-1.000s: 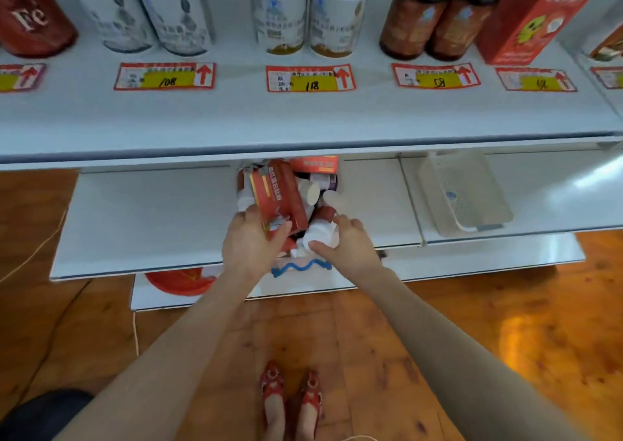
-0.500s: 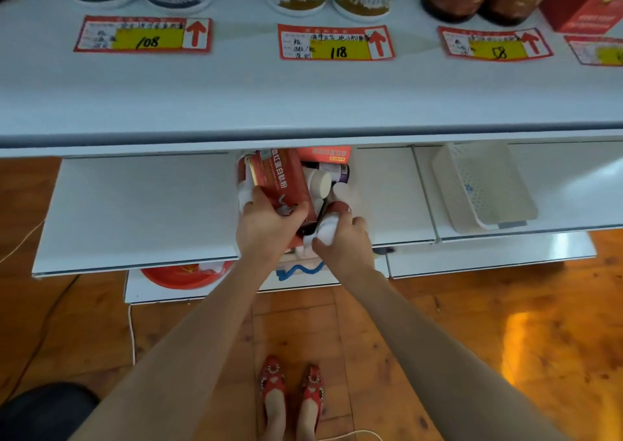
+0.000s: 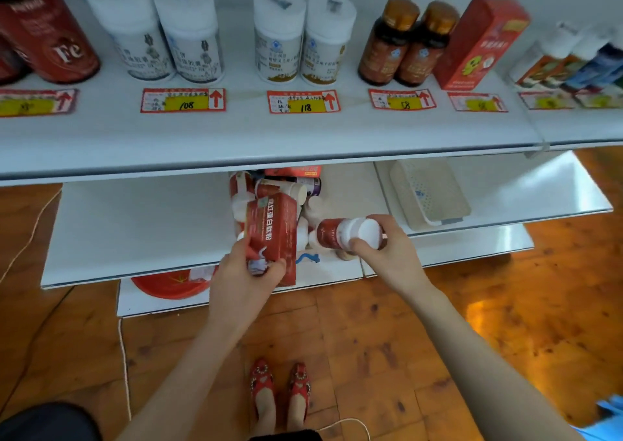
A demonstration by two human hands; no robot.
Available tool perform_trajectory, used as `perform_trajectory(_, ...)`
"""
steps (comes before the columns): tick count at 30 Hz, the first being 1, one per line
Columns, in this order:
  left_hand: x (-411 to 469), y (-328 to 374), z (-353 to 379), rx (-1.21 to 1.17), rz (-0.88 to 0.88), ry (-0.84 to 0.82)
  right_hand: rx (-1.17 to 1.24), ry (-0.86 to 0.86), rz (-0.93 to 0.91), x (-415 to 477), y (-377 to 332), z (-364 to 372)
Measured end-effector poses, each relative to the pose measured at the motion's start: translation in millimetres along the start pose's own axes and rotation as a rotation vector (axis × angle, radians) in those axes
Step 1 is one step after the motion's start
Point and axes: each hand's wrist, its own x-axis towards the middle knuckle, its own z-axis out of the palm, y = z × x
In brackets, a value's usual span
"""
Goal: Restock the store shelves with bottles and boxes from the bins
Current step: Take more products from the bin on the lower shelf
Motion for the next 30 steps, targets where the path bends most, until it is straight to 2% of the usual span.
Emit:
perform_trajectory(5, -31, 31, -13, 0.085, 0.117, -0.135, 0.062, 0.066, -0.002, -29, 1, -57)
perform_trajectory(14, -66, 110, 10, 0.061, 0.299, -0.215, 0.138, 0.242, 0.049, -57, 28, -153)
perform_trajectory(19, -77, 160, 56, 0.030, 0.373, -0.225, 0.171, 0.335, 0.047, -60, 64, -217)
perform_trajectory(23, -93, 203, 102, -0.007, 0.387, -0.218, 0.104, 0.411, 0.014, -61, 100, -277)
perform_trajectory(30, -121, 286, 204, -0.093, 0.493, -0.284, 0.124, 0.459, -0.007, -79, 153, -395)
